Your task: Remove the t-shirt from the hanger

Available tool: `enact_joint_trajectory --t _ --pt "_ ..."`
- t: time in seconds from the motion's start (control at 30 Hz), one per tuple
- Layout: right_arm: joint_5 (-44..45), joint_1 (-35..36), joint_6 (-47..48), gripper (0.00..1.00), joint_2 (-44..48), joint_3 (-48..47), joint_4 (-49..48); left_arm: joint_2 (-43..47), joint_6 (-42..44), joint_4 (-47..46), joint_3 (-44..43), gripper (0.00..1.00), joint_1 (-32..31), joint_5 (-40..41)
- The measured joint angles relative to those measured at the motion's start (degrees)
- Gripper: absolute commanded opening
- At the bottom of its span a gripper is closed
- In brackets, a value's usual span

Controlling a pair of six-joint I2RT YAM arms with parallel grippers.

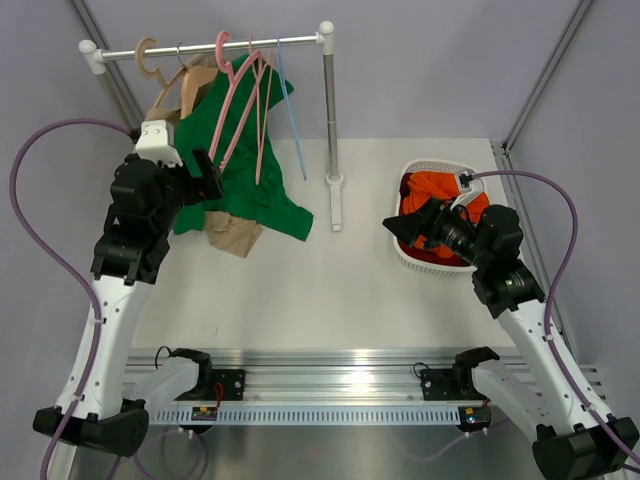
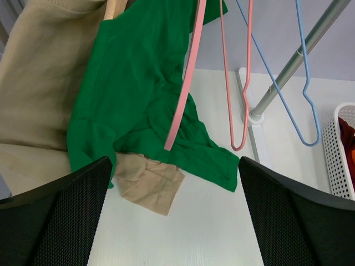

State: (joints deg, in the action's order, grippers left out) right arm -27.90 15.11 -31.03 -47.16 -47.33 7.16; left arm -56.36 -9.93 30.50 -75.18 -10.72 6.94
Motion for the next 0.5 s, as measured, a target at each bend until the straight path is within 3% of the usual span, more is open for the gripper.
enact_joint_trajectory --t 0.2,0.5 --pt "0.0 0.0 0.1 0.83 0.0 0.8 0.0 -7.0 -1.1 -0.7 -4.6 0.99 3.0 -0.6" --pt "0.0 0.2 0.2 0.83 -0.1 1.3 0.0 -17.5 -3.1 -3.1 -11.4 0.99 14.4 -5.1"
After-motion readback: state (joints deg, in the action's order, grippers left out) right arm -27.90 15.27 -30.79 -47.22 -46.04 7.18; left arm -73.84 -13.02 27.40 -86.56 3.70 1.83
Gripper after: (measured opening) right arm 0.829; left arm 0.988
